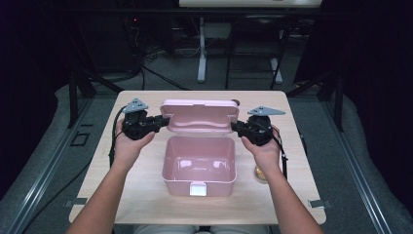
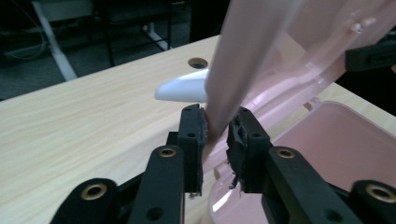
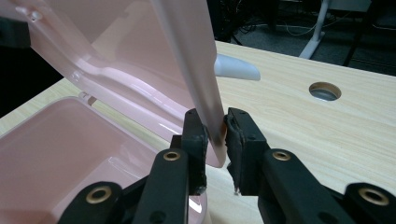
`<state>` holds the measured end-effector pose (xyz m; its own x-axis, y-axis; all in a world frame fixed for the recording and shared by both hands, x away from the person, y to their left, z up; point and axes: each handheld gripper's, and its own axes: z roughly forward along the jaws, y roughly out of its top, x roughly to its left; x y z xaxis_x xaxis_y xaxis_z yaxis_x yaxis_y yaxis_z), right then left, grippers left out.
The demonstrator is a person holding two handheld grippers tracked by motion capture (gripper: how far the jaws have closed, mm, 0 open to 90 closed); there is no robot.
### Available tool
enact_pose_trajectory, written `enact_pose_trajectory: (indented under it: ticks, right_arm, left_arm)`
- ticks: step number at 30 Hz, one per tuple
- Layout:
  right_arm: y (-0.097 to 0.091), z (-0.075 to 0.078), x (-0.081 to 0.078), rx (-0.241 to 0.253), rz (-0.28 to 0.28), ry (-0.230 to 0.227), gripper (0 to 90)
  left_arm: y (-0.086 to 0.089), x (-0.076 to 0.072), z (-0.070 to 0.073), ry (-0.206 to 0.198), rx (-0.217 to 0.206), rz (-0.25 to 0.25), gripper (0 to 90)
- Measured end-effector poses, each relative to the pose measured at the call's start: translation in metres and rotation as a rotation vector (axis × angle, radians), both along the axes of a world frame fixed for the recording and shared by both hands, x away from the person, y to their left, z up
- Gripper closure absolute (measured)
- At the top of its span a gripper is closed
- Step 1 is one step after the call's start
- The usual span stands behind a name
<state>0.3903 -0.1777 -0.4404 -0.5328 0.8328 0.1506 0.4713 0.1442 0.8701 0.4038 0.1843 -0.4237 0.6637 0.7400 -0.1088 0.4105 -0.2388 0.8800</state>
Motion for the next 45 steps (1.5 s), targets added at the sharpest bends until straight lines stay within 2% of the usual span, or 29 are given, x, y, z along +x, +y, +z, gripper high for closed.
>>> enact_pose_trajectory:
  ticks: [2, 9, 16, 25, 33, 40, 45]
  right_arm:
    - [0.000, 0.000, 0.000, -0.002, 0.000, -0.001, 77.9]
    - [0.000, -0.001, 0.001, -0.001, 0.001, -0.001, 77.9]
    - [0.000, -0.003, 0.003, -0.006, -0.001, 0.006, 78.0]
    - [0.000, -0.014, 0.006, -0.005, -0.011, 0.031, 79.5]
    - [0.002, -0.015, 0.009, -0.012, -0.032, 0.027, 81.3]
    - [0.004, -0.016, 0.012, -0.024, -0.048, 0.029, 82.4]
    - [0.005, -0.017, 0.015, -0.022, -0.050, 0.035, 83.1]
  left_arm:
    - [-0.001, 0.000, -0.003, -0.003, 0.010, 0.004, 73.5]
    - [-0.002, 0.005, -0.015, 0.024, 0.022, 0.011, 74.8]
    - [-0.003, 0.008, -0.018, 0.027, 0.032, 0.020, 77.1]
    - [-0.003, 0.011, -0.020, 0.030, 0.041, 0.029, 80.1]
    - [-0.004, 0.015, -0.023, 0.037, 0.023, 0.042, 81.3]
    - [-0.005, 0.018, -0.025, 0.038, 0.024, 0.055, 82.5]
    - [-0.003, 0.021, -0.026, 0.059, 0.015, 0.055, 82.9]
